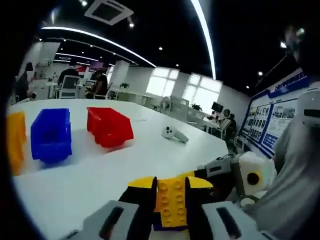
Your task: Take apart the toy blocks one by one and place each separated block into its matching bin, sorting the blocks by their type until all the connected pieces are disassembled and separated into the correct bins
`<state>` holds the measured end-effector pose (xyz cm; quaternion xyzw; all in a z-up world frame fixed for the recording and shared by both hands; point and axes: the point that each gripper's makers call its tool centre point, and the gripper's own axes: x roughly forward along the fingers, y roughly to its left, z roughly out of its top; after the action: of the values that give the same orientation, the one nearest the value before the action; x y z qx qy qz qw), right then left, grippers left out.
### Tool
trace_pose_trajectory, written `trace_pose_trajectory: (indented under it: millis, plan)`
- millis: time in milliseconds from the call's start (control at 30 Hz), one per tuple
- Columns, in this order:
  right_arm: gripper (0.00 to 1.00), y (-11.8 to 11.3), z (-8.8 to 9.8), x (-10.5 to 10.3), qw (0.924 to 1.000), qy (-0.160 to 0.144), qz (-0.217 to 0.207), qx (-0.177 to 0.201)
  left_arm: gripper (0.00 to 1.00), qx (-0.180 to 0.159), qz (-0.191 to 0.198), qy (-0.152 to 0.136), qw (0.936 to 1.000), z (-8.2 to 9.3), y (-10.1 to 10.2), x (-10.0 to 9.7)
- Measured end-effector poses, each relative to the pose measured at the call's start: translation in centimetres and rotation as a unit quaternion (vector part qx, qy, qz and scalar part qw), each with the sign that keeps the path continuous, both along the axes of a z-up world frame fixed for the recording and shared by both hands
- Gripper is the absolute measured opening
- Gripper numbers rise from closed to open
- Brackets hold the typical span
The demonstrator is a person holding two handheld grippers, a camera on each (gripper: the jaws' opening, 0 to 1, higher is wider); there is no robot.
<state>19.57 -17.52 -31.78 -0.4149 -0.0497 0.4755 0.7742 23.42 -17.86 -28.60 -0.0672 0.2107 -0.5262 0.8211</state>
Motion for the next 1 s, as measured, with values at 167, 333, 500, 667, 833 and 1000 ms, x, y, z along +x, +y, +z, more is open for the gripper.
trace_pose_trajectory:
  millis: [167, 333, 500, 667, 833, 1000]
  plan:
    - [0.48, 0.6, 0.2, -0.4, 0.9997, -0.01, 0.008, -0.023, 0.32, 0.014, -0.033, 0.009, 0.9993, -0.4, -1.8, -1.1]
    - [0.48, 0.5, -0.7, 0.2, 0.9997, 0.004, -0.005, -0.022, 0.26, 0.017, -0.031, 0.028, 0.999, -0.6, -1.8, -1.0]
    - [0.47, 0.5, -1.1, 0.4, 0.9996, 0.017, -0.01, -0.018, 0.26, -0.051, -0.024, 0.008, 0.9984, -0.2, -2.1, -0.9]
    - [0.47, 0.5, -1.5, 0.4, 0.9994, 0.016, -0.017, -0.025, 0.26, -0.125, -0.009, -0.031, 0.9917, 0.3, -2.0, -1.0]
    - [0.47, 0.2, -1.8, 0.4, 0.999, 0.029, -0.022, -0.023, 0.25, -0.168, 0.013, -0.051, 0.9845, 0.5, -2.0, -0.9]
    - [0.47, 0.2, -2.1, 0.4, 0.998, 0.049, -0.037, -0.016, 0.25, -0.209, 0.043, -0.065, 0.9748, 0.7, -1.6, -0.8]
